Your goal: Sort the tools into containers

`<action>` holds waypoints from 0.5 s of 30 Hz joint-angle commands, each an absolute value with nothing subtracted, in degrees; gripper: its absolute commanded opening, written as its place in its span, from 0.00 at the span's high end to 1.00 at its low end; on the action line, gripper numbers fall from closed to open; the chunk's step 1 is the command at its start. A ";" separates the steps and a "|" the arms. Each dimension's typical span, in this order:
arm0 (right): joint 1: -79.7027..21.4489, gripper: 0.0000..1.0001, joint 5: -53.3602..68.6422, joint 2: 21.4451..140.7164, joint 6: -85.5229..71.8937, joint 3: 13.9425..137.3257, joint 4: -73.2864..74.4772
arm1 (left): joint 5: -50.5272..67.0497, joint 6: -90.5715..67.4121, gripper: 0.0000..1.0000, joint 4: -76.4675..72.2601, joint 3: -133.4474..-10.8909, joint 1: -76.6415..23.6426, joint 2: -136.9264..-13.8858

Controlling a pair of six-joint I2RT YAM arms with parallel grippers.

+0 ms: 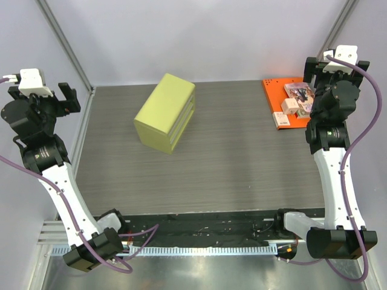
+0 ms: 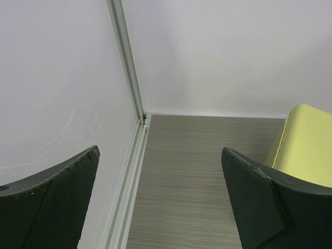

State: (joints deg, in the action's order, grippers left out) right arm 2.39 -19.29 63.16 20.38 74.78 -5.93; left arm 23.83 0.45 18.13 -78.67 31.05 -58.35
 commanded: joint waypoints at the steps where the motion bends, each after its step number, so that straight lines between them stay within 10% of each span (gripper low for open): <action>1: 2.37 0.00 -13.98 62.58 12.92 74.88 -5.19 | 31.29 -8.17 0.00 15.73 -78.31 31.03 -61.17; 15: 2.37 0.00 -12.57 63.28 10.20 76.73 -3.52 | 31.91 -8.35 0.00 14.15 -75.50 30.24 -60.56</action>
State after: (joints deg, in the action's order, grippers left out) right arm 2.39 -19.29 63.16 20.38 74.78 -5.91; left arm 23.86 0.45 18.13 -78.67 31.05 -58.35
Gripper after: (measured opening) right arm 0.962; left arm 0.998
